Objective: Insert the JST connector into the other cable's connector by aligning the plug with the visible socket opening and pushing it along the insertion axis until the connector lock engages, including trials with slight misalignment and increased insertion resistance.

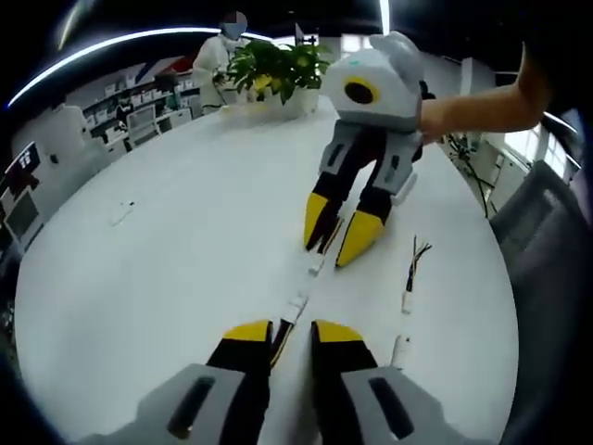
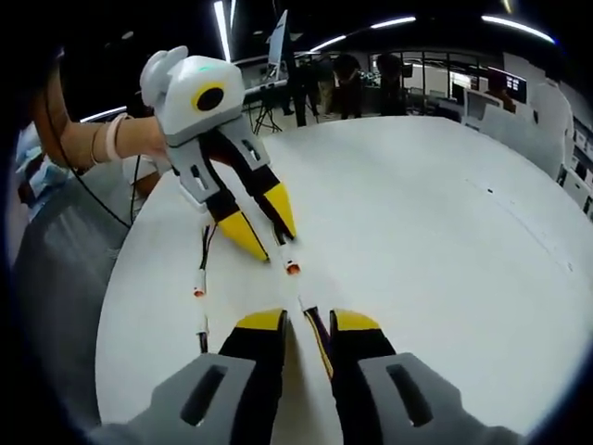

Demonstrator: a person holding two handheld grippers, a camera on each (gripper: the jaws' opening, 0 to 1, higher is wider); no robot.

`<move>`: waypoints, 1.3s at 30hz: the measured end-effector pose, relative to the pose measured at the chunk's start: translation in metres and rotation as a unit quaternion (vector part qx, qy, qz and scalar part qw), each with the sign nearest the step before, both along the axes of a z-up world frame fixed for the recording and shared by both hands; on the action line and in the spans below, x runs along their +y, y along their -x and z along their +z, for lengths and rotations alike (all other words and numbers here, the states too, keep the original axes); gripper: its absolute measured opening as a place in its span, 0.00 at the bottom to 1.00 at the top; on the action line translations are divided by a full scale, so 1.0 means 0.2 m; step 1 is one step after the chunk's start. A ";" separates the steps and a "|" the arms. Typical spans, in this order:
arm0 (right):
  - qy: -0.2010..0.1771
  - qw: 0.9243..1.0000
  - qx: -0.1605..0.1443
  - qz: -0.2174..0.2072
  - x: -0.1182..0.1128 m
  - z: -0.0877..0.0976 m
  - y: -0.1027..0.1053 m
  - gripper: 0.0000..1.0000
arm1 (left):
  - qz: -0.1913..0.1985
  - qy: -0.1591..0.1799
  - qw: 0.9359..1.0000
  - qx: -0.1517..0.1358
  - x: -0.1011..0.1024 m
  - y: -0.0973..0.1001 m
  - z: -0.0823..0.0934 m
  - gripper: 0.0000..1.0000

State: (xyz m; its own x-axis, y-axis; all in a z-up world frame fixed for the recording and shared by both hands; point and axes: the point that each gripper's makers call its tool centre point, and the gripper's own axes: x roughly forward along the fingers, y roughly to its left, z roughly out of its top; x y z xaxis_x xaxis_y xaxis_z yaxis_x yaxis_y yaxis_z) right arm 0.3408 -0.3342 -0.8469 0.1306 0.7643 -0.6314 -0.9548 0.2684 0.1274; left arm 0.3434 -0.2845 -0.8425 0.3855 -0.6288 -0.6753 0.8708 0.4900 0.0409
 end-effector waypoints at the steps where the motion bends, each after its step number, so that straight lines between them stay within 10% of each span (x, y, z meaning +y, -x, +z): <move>1: 0.001 1.000 -0.001 0.001 0.00 0.00 0.00 0.15 | -0.003 -0.001 1.000 -0.001 0.00 0.00 0.00 0.09; 39: 0.006 0.999 -0.041 0.030 0.00 -0.02 -0.04 0.05 | -0.054 0.000 0.998 -0.022 -0.04 0.00 -0.02 0.02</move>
